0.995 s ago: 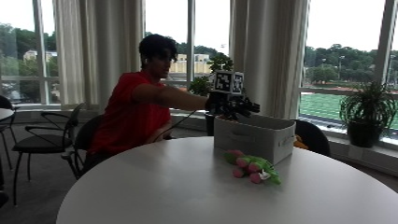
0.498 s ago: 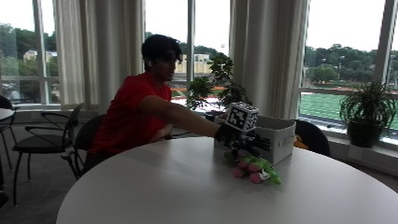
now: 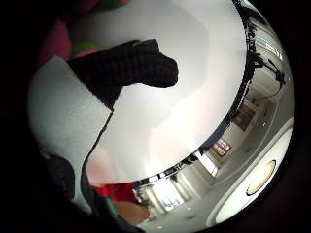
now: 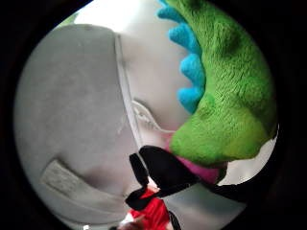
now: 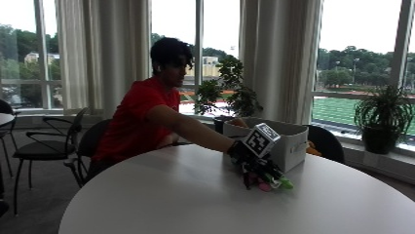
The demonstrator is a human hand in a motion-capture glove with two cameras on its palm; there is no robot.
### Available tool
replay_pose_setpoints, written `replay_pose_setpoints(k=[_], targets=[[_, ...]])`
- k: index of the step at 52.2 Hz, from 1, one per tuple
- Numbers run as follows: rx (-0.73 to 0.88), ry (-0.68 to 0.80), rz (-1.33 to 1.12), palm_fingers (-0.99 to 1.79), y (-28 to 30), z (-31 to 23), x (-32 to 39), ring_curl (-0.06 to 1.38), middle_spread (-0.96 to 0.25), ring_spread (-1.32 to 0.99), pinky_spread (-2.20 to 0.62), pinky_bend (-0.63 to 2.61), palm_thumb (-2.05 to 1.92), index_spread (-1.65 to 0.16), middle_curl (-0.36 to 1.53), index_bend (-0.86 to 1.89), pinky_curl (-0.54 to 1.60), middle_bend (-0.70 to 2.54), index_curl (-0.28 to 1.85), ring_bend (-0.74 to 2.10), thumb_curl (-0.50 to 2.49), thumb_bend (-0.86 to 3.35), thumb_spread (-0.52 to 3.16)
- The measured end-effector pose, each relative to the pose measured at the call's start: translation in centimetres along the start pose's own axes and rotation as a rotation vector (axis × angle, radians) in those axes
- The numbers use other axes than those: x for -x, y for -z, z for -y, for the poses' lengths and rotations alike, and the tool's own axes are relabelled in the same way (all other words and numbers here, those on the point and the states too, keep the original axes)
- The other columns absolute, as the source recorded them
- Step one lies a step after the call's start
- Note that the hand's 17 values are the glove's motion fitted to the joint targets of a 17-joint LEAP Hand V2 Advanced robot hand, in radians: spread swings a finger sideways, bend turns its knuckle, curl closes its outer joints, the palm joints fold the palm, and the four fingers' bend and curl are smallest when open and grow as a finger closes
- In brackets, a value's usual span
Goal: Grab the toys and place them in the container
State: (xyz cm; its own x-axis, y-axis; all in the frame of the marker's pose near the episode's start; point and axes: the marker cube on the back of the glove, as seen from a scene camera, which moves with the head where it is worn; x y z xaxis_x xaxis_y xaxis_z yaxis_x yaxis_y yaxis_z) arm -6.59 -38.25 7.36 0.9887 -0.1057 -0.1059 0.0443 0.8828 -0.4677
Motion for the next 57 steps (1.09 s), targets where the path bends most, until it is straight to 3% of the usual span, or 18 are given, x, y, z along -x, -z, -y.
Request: replay_pose_setpoints(k=[12, 23, 26, 27, 28, 29, 30, 37, 38, 40, 43, 57], targets=[[0.043, -0.042, -0.053, -0.40, -0.5, -0.6, 0.4, 0.18, 0.06, 0.10, 0.08, 1.52, -0.08, -0.34, 0.14, 0.12, 0.39, 0.06, 0.15, 0.11, 0.29, -0.08, 0.84], [-0.021, -0.111, -0.086, -0.33, 0.1, -1.2, 0.2, 0.21, 0.07, 0.11, 0.05, 1.47, 0.20, -0.35, 0.13, 0.05, 0.37, 0.07, 0.12, 0.26, 0.35, 0.07, 1.09], [-0.152, -0.135, -0.082, -0.14, -0.2, -1.2, 0.0, 0.25, 0.05, 0.09, -0.03, 1.46, 0.31, -0.36, 0.12, 0.08, 0.36, 0.07, 0.11, 0.39, 0.38, 0.14, 1.15], [-0.199, -0.143, -0.075, 0.18, -0.3, -1.2, -0.1, 0.30, 0.01, 0.01, -0.13, 1.52, 0.39, -0.38, 0.11, 0.13, 0.38, 0.07, 0.12, 0.54, 0.41, 0.20, 1.21], [-0.241, -0.149, -0.065, -0.06, -0.5, -1.3, -0.2, 0.25, 0.03, 0.05, -0.10, 1.46, 0.37, -0.38, 0.11, 0.09, 0.34, 0.08, 0.11, 0.47, 0.40, 0.17, 1.19], [-0.276, -0.152, -0.055, 0.36, -0.6, -1.3, -0.3, 0.33, -0.03, -0.05, -0.21, 1.44, 0.45, -0.39, 0.12, 0.26, 0.35, 0.13, 0.17, 0.65, 0.43, 0.23, 1.21], [-0.309, -0.153, -0.047, 0.28, -0.8, -1.4, -0.4, 0.29, -0.03, -0.06, -0.22, 1.51, 0.43, -0.40, 0.10, 0.15, 0.35, 0.08, 0.12, 0.62, 0.43, 0.22, 1.24], [-0.476, -0.152, -0.044, 0.77, -0.9, -2.0, -1.4, 0.37, -0.18, -0.30, -0.36, 1.29, 0.66, -0.44, 0.15, 0.43, 0.32, 0.25, 0.23, 0.78, 0.55, 0.31, 1.10], [-0.489, -0.151, -0.047, 0.67, -0.8, -2.1, -1.4, 0.36, -0.19, -0.32, -0.37, 1.28, 0.65, -0.44, 0.14, 0.40, 0.31, 0.21, 0.21, 0.75, 0.56, 0.31, 1.10], [-0.510, -0.148, -0.048, 0.88, -0.6, -2.5, -1.4, 0.40, -0.24, -0.36, -0.38, 1.24, 0.68, -0.45, 0.17, 0.50, 0.32, 0.28, 0.26, 0.81, 0.59, 0.30, 1.01], [-0.526, -0.145, -0.031, 0.96, -0.2, -3.3, -1.5, 0.41, -0.29, -0.40, -0.40, 1.19, 0.69, -0.46, 0.19, 0.55, 0.32, 0.31, 0.30, 0.84, 0.63, 0.28, 0.91], [-0.611, -0.164, -0.009, 1.14, 6.0, -9.7, -2.0, 0.49, -0.42, -0.47, -0.43, 1.07, 0.73, -0.47, 0.29, 0.60, 0.35, 0.49, 0.41, 0.96, 0.76, 0.24, 0.57]])
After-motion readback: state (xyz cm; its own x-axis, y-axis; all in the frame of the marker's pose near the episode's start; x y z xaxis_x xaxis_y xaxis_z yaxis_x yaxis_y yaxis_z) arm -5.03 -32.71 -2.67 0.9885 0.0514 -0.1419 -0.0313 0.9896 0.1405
